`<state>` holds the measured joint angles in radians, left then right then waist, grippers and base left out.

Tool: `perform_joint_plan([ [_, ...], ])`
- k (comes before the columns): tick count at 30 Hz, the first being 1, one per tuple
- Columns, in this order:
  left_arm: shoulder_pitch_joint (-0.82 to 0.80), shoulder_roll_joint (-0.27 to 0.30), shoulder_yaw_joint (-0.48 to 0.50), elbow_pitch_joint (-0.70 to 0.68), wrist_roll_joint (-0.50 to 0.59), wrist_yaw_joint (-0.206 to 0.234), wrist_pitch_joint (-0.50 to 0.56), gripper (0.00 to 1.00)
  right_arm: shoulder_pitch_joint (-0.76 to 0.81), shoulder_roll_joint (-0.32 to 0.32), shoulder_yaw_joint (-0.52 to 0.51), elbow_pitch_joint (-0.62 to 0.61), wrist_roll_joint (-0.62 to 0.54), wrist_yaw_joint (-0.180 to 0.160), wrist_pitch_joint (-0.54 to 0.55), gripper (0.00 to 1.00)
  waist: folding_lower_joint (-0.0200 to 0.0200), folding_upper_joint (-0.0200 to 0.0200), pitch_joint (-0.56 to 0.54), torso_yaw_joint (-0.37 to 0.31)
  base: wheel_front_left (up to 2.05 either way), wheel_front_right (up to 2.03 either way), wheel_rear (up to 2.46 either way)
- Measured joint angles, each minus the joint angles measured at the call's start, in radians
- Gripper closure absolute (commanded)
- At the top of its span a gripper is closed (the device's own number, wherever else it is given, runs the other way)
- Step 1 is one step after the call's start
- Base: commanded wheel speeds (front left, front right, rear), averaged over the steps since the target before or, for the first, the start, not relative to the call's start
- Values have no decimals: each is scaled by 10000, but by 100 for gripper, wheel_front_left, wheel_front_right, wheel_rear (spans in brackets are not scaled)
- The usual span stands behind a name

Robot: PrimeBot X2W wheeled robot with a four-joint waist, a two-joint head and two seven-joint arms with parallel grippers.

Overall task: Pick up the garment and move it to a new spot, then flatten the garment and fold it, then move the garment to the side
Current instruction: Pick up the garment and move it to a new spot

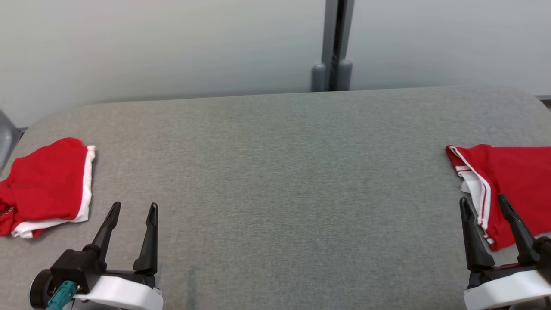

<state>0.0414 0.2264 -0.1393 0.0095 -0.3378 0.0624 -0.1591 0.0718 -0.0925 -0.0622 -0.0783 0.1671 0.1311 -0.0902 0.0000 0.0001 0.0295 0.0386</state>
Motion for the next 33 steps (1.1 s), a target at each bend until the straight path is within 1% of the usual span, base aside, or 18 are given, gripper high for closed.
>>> perform_joint_plan([
  [6,-149,46,56,-6,-88,-12,-128,0,7,12,98,-247,6,-2,-10,0,0,0,23,844,0,0,0],
  [16,-198,111,314,-105,-242,102,-364,0,-18,63,491,-449,98,-2,98,0,0,0,17,2800,0,0,0],
  [21,-192,142,424,-182,-267,194,-439,0,-54,98,671,-456,173,-2,117,0,0,0,-1,3619,0,0,0],
  [26,-192,150,430,-211,-324,238,-479,0,-61,111,698,-430,222,-2,119,0,0,0,24,4117,0,0,0],
  [33,-310,151,433,-253,-341,240,-543,0,-77,136,686,-454,251,-2,123,0,0,0,144,4365,0,0,0],
])
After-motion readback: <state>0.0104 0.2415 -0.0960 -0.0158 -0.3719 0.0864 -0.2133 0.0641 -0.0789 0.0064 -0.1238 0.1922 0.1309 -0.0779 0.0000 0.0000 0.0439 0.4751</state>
